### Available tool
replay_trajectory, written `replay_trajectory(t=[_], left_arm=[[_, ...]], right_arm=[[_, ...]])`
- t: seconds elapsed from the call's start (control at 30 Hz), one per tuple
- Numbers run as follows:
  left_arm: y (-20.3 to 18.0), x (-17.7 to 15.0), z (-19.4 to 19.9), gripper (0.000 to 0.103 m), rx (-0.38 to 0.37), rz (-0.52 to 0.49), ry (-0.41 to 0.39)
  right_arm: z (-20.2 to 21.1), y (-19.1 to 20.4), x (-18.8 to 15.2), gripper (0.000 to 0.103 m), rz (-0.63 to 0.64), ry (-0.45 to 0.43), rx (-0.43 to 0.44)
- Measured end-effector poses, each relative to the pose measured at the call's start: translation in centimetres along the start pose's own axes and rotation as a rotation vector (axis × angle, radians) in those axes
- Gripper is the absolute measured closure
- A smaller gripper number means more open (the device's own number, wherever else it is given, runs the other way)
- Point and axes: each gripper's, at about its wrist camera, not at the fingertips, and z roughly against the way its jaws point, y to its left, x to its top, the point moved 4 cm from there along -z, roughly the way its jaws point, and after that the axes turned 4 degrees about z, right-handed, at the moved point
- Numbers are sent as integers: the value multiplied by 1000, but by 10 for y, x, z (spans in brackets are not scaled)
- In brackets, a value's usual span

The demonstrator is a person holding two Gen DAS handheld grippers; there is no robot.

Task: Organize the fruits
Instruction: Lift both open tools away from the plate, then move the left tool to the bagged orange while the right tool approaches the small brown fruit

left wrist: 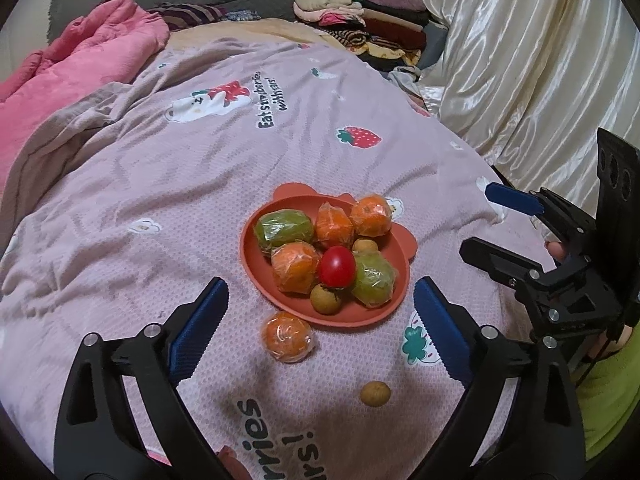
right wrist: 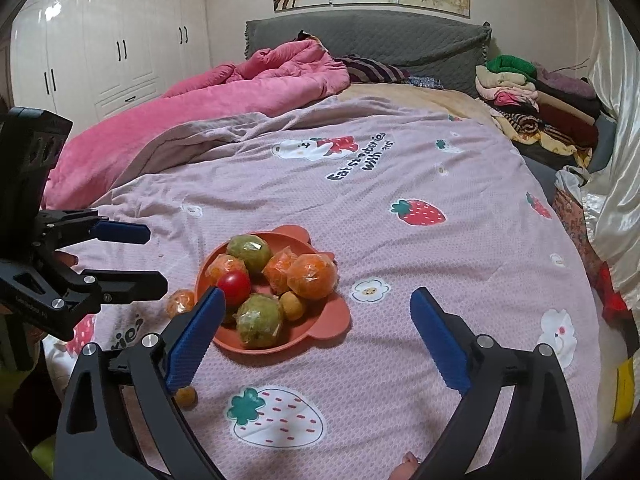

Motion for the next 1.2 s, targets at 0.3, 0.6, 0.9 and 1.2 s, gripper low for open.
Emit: replay_trajectory(t=[0.3, 0.6, 0.9, 1.2], left_arm=[[5, -2, 12, 10, 12, 14, -21], [9, -3, 22, 10, 30, 23, -38], [10, -11, 31, 10, 45, 18, -47], [20, -25, 37, 10, 74, 25, -47]], right_arm=[[10, 9, 2, 8, 15, -11, 2], [17, 18, 0, 7, 25, -17, -3], [23, 30, -6, 6, 36, -7, 6], [25, 46, -18, 6, 47, 11, 29]])
